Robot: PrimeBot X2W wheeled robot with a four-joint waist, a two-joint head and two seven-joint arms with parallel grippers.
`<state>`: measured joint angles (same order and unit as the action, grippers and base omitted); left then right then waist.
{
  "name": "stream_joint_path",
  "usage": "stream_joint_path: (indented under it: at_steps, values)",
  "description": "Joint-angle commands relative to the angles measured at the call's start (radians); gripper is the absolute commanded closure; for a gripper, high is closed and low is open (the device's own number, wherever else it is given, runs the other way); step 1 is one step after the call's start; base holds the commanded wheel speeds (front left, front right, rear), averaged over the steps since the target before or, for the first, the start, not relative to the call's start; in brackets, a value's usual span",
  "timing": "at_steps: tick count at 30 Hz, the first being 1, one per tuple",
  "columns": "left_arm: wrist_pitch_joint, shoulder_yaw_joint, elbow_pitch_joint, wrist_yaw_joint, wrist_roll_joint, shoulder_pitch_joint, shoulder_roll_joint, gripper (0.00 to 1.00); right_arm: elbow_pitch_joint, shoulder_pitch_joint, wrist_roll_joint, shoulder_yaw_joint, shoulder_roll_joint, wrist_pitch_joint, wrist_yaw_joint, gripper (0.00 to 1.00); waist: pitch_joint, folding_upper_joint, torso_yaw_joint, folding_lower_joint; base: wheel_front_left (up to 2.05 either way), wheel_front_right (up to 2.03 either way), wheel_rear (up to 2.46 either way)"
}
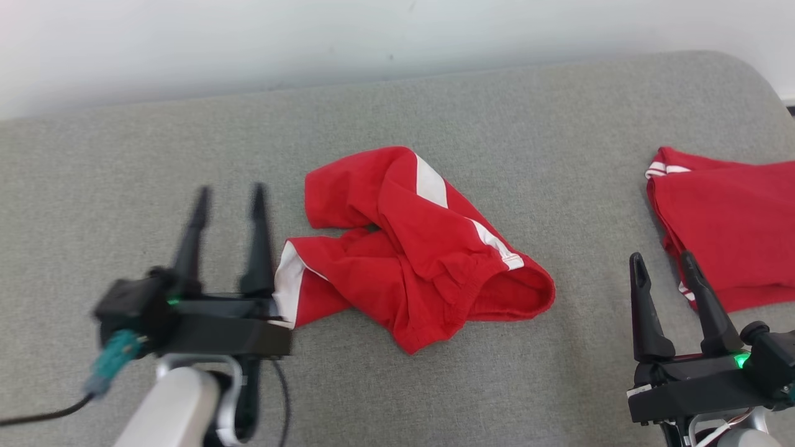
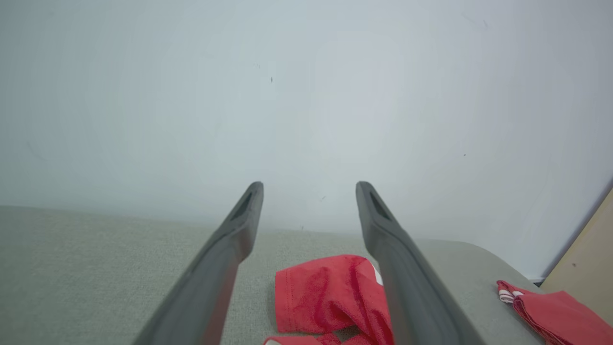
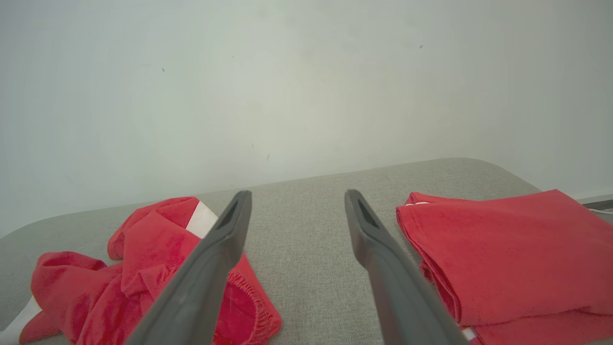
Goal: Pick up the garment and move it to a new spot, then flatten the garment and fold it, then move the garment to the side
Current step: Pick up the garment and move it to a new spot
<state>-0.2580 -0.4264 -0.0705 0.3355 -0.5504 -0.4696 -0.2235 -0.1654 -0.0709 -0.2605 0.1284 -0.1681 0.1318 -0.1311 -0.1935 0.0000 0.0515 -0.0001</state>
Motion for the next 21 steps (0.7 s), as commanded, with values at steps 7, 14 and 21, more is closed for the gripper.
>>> stream_joint_path:
  at_steps: [7, 14, 21]
  values:
    - [-0.008, 0.230, -0.050, -0.036, 0.133, 0.152, 0.041, 0.00, 0.009, 0.016, 0.005, 0.030, -0.015, -0.005, 0.001, 0.00, 0.045, 0.0000, -0.021, 0.0001, 0.00, 0.00, 0.00]
    - [-0.006, 0.325, -0.048, -0.089, 0.234, 0.305, 0.045, 0.00, 0.029, 0.050, 0.003, 0.049, -0.024, -0.013, 0.001, 0.00, 0.099, 0.0000, -0.025, 0.0001, 0.00, 0.00, 0.00]
    - [-0.006, 0.301, 0.010, -0.158, 0.282, 0.404, 0.026, 0.00, 0.044, 0.092, 0.006, 0.063, -0.030, -0.024, 0.001, 0.00, 0.155, 0.0000, -0.035, 0.0001, 0.00, 0.00, 0.00]
